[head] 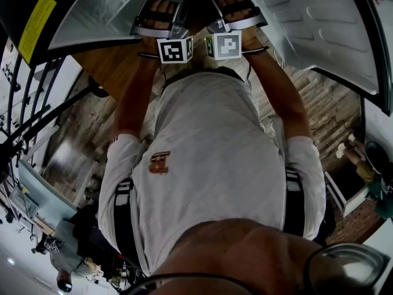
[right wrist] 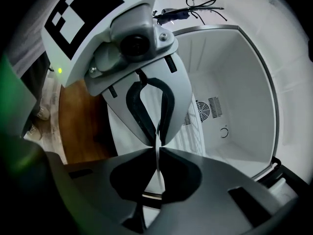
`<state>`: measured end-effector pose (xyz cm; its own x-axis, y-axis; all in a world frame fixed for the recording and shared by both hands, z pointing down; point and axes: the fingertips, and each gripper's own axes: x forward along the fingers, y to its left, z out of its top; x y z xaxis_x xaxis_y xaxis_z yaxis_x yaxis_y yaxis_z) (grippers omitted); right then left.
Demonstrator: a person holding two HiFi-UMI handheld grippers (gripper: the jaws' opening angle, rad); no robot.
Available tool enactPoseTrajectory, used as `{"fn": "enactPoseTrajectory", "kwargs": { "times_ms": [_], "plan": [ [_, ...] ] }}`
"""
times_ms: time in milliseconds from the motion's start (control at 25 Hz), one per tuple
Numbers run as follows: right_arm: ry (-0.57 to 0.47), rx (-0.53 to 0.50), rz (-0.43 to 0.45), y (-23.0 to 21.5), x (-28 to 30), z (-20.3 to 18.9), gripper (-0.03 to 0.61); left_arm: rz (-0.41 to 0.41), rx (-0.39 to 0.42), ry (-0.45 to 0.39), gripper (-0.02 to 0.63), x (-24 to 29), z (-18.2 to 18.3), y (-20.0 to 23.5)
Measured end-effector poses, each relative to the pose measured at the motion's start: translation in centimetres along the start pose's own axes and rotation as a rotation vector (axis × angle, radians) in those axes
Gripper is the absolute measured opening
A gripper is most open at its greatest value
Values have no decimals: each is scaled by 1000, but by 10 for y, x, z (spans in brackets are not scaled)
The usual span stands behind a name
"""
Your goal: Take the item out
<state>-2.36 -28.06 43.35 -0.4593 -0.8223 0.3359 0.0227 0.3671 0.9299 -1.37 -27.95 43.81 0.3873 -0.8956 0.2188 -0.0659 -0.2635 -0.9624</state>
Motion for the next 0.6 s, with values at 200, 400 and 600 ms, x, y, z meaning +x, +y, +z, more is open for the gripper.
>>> {"fn": "enactPoseTrajectory", "kwargs": {
  "times_ms": [200,400,600],
  "plan": [
    [-10,4,-25,-1,-22,-2,40,28,3,-4,38,-13,18,4],
    [-14,7,-34,-4,-36,0,40,33,12,-14,38,-22,28,7],
    [-21,22,-62,-12,-49,5,40,52,33,-13,38,-33,35,17]
  ]
}}
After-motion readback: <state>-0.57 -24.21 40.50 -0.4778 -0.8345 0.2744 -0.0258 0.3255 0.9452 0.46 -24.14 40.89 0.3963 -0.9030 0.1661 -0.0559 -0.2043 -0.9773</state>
